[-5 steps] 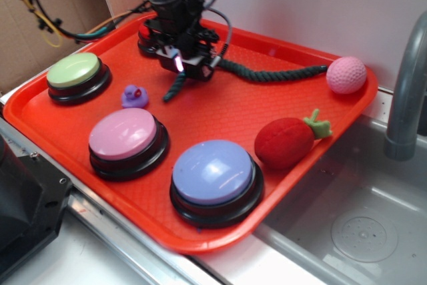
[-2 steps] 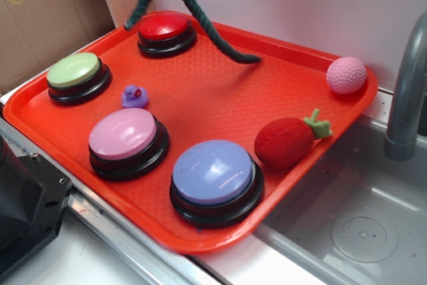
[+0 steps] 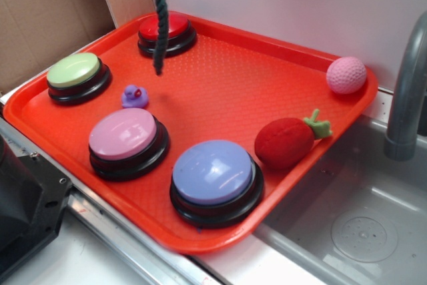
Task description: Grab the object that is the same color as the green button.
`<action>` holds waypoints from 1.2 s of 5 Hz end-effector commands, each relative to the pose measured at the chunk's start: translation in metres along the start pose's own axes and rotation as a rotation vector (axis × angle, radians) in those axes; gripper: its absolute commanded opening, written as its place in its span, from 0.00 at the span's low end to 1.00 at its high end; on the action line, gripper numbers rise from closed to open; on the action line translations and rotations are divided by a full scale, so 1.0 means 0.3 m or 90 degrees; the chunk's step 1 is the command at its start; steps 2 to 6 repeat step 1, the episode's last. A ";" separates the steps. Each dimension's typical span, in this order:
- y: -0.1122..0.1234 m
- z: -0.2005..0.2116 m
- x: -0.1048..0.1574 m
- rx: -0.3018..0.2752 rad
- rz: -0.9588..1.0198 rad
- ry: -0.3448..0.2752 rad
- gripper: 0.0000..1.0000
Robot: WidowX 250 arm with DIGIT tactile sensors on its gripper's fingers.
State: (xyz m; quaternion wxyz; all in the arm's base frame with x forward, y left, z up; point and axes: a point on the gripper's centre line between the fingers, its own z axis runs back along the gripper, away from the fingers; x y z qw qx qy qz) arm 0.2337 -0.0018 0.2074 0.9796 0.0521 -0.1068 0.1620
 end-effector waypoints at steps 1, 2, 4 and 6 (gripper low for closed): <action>-0.021 0.028 0.006 0.054 -0.018 0.004 0.00; -0.021 0.028 0.006 0.054 -0.018 0.004 0.00; -0.021 0.028 0.006 0.054 -0.018 0.004 0.00; -0.021 0.028 0.006 0.054 -0.018 0.004 0.00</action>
